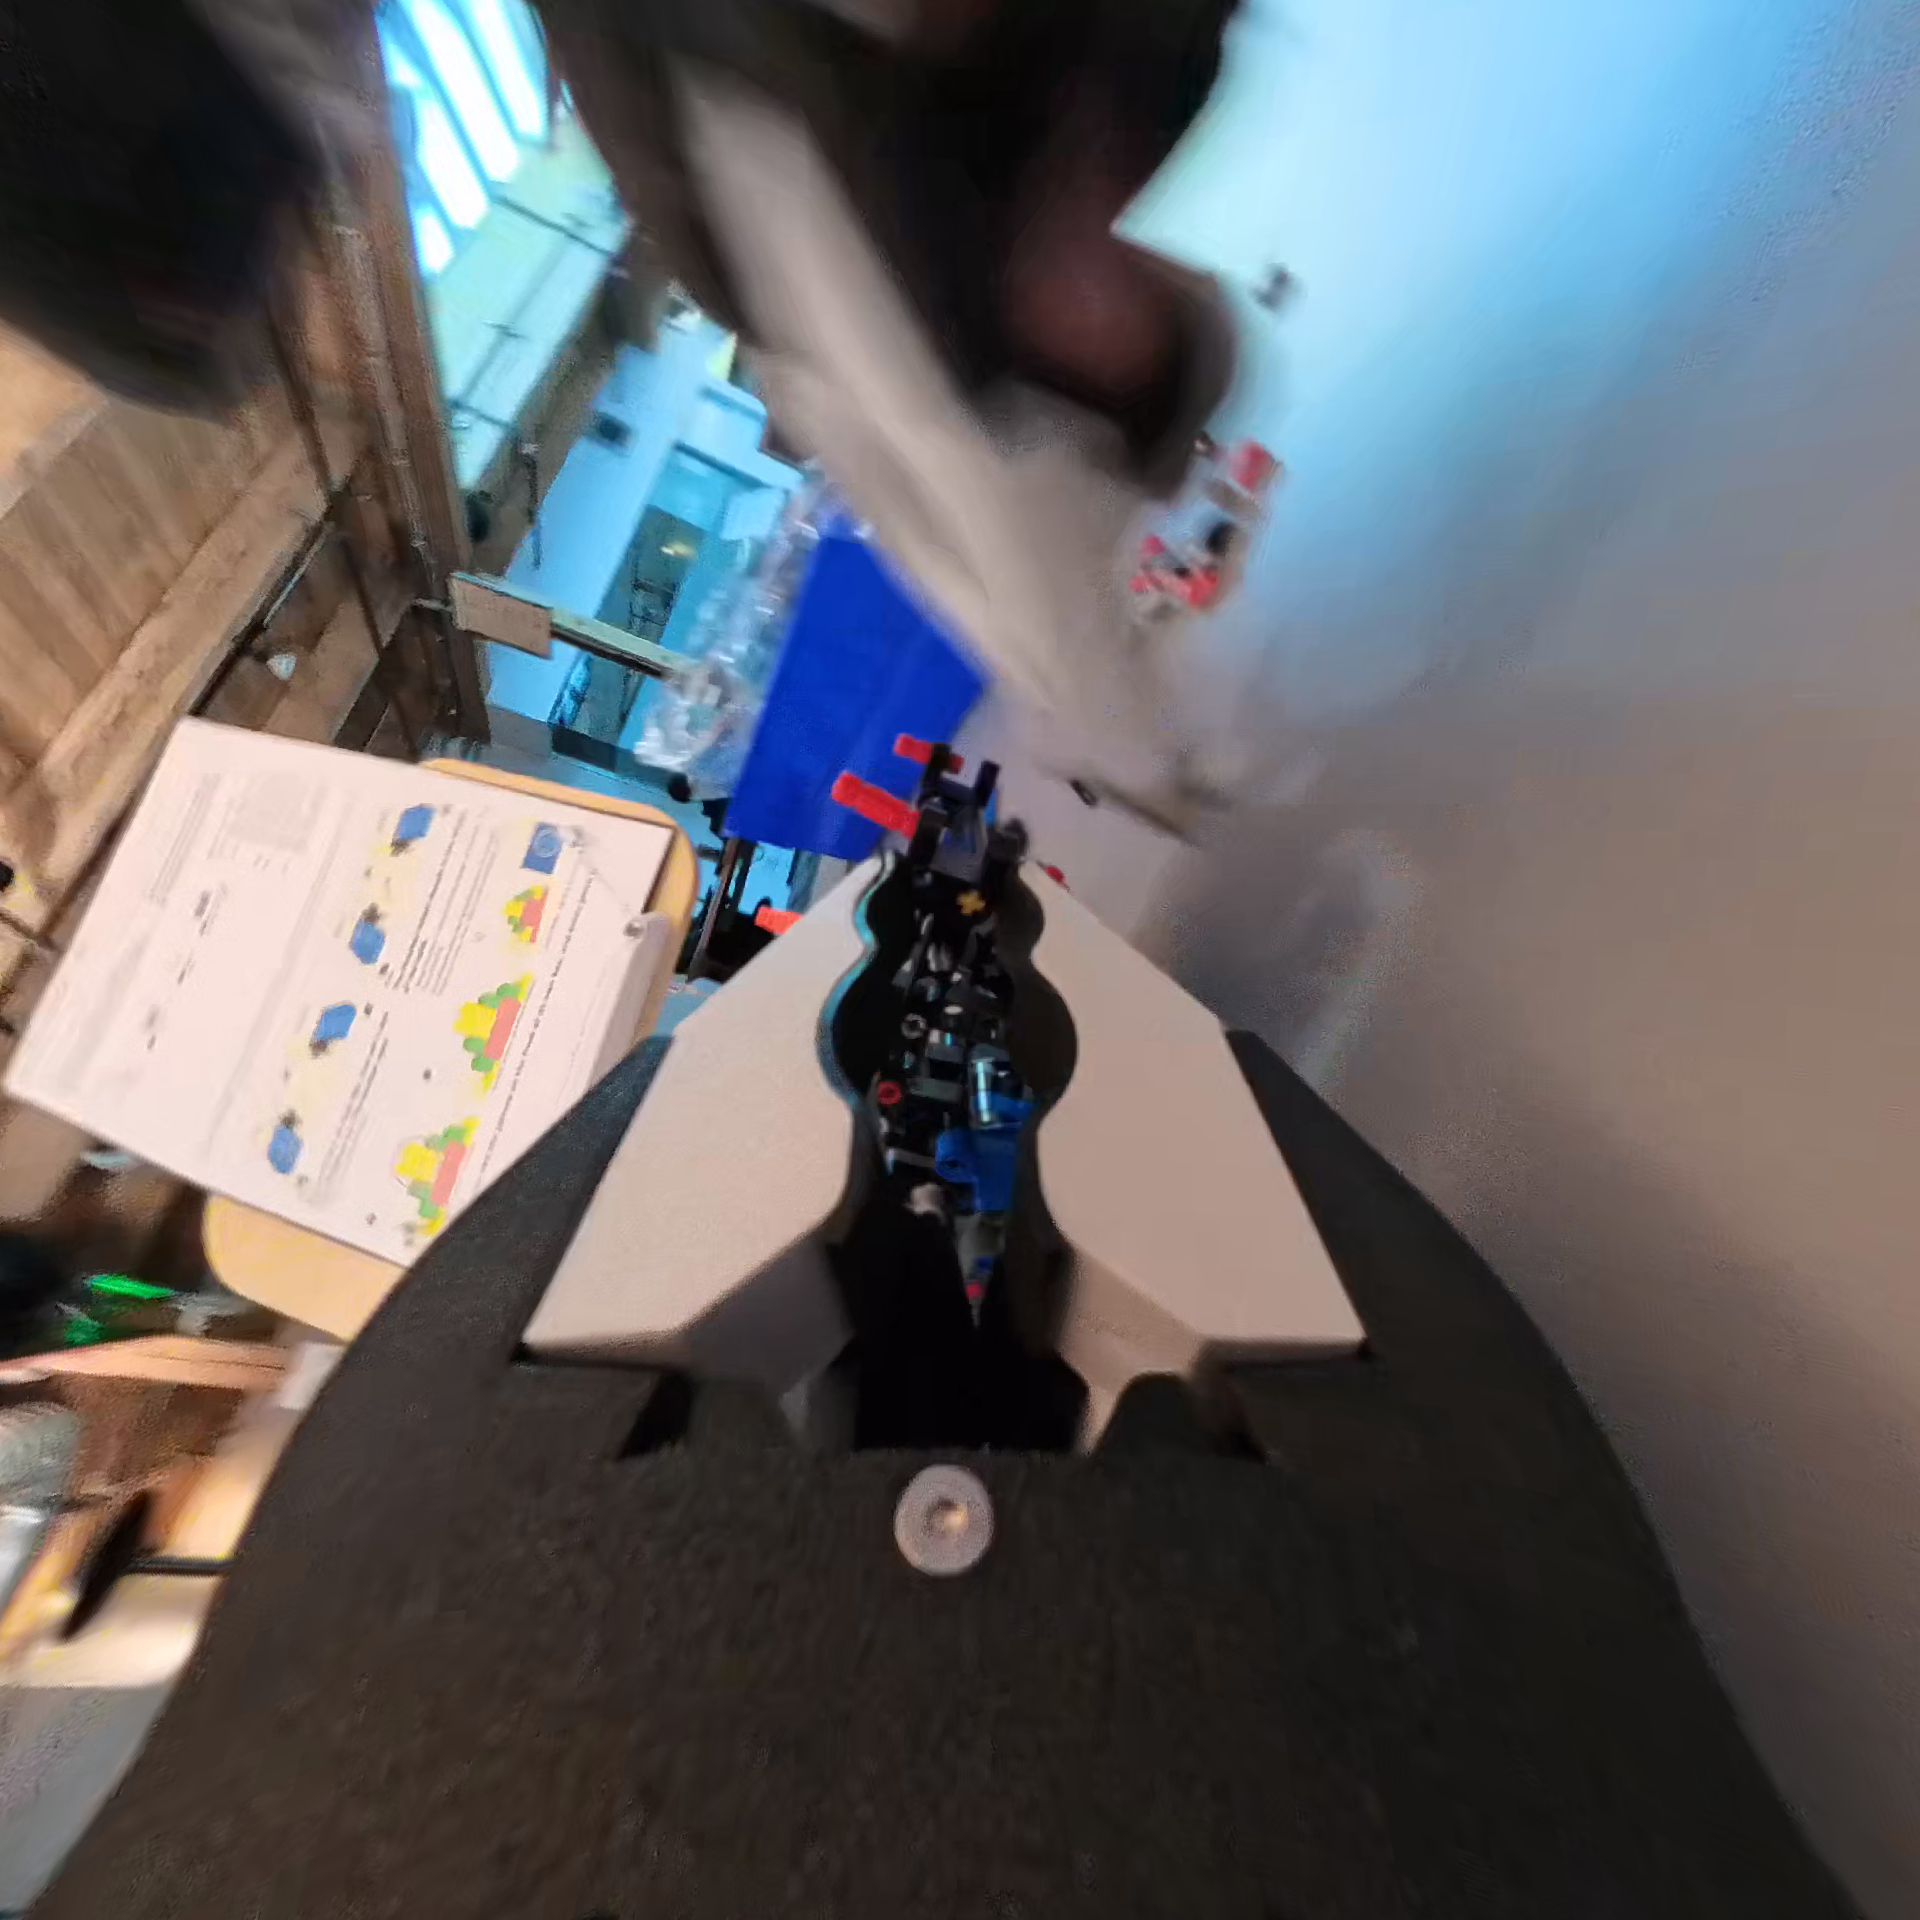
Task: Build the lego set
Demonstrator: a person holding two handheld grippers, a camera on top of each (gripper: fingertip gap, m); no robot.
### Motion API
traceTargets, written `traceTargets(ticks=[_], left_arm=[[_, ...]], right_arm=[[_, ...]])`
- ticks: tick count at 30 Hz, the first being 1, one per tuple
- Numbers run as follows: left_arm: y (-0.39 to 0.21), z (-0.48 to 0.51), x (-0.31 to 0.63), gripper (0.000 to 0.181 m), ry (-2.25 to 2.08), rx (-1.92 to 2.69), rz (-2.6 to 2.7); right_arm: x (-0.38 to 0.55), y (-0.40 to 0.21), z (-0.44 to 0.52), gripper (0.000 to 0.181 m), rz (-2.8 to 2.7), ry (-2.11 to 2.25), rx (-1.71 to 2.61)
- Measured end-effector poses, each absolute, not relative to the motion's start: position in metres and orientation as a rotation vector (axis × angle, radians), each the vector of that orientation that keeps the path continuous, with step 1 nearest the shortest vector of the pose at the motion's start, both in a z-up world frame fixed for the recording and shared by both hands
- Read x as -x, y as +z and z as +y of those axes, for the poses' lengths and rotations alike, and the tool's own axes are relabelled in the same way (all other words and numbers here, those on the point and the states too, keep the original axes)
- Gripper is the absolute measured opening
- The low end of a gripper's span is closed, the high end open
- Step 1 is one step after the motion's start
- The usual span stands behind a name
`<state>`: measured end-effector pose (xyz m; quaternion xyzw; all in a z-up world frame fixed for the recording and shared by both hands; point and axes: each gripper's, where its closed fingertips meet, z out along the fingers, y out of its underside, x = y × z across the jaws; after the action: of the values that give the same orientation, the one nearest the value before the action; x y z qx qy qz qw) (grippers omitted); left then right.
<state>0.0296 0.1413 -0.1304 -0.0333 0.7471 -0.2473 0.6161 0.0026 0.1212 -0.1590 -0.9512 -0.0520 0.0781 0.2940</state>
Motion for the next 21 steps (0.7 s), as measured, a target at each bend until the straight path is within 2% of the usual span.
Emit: traceTargets(ticks=[2, 5, 10, 13, 15, 17, 18, 21], left_arm=[[-0.124, 0.137, -0.026, 0.013, -0.664, 0.081, 1.736], [-0.136, 0.145, -0.026, 0.013, -0.580, 0.031, 1.743], [-0.145, 0.151, -0.035, 0.013, -0.522, 0.073, 1.777], [-0.144, 0.149, -0.037, 0.013, -0.516, 0.069, 1.772], [-0.144, 0.148, -0.037, 0.014, -0.493, 0.057, 1.759], [-0.144, 0.148, -0.037, 0.014, -0.489, 0.057, 1.756], [-0.144, 0.148, -0.037, 0.014, -0.490, 0.057, 1.755], [-0.144, 0.148, -0.037, 0.014, -0.488, 0.055, 1.755]], right_arm=[[0.001, -0.189, 0.121, 0.000, -0.230, 0.133, 2.574], [-0.024, -0.141, 0.126, 0.000, -0.085, 0.102, 2.428], [-0.013, -0.146, 0.117, 0.002, -0.118, 0.113, 2.410], [-0.015, -0.130, 0.123, 0.023, -0.102, 0.123, 2.299], [-0.014, -0.126, 0.128, 0.025, -0.085, 0.174, 2.263], [-0.015, -0.121, 0.134, 0.021, -0.069, 0.195, 2.224], [-0.018, -0.119, 0.136, 0.013, -0.061, 0.186, 2.210], [-0.018, -0.123, 0.140, 0.011, -0.078, 0.175, 2.231]])
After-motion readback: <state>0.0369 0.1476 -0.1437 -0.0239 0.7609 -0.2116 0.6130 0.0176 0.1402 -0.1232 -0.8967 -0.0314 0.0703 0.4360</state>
